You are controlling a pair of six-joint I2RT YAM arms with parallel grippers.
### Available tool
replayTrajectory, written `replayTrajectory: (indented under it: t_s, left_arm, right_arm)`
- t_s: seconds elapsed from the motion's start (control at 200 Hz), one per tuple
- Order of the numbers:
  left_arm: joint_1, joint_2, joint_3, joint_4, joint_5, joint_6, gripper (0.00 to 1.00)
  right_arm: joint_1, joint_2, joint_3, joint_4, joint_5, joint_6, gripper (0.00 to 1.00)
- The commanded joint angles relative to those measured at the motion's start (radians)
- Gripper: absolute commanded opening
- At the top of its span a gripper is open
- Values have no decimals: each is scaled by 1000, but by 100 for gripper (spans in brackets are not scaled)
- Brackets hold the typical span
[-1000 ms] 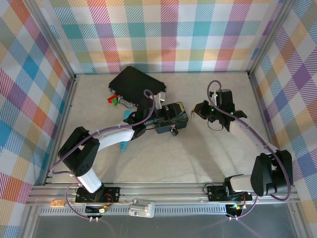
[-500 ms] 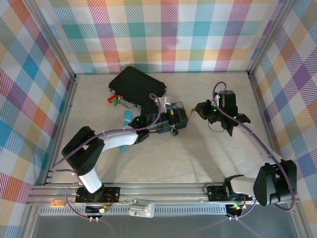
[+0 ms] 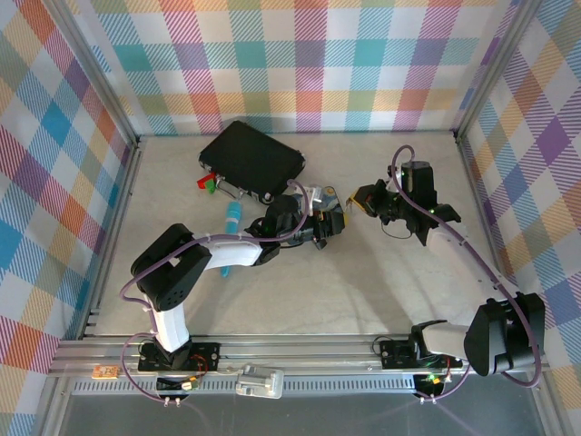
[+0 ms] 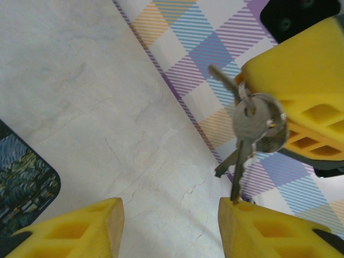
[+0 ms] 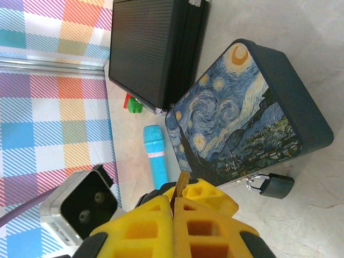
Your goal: Unlock the padlock with the key
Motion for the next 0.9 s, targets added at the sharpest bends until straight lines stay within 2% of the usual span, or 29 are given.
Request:
replayTrajectory:
  t_s: [0.0,0.085,0.205,0.46,0.625,0.895]
  left_arm:
    - [-6,-23,11,23,13,59,47]
    - [-7,-27,32,-20,28,85,46]
    - [-6,-32,56,-61,38,107,38]
    - [-5,-38,84,-118,55,148,37]
    - [-5,-33,94,-123,49,153,24]
    - [-5,-44,101,-136,50,162,20]
  right_arm:
    - [-6,-25,-5,-18,1,6,0]
    - [-6,-19,-14,-6,-9,13,0]
    - [-6,-19,-19,5,-4,14,0]
    - [-6,-14,-28,1,10,6,0]
    - [-6,-14,-37,-4,9,2,0]
    - [-9,-16,-56,9,19,3,0]
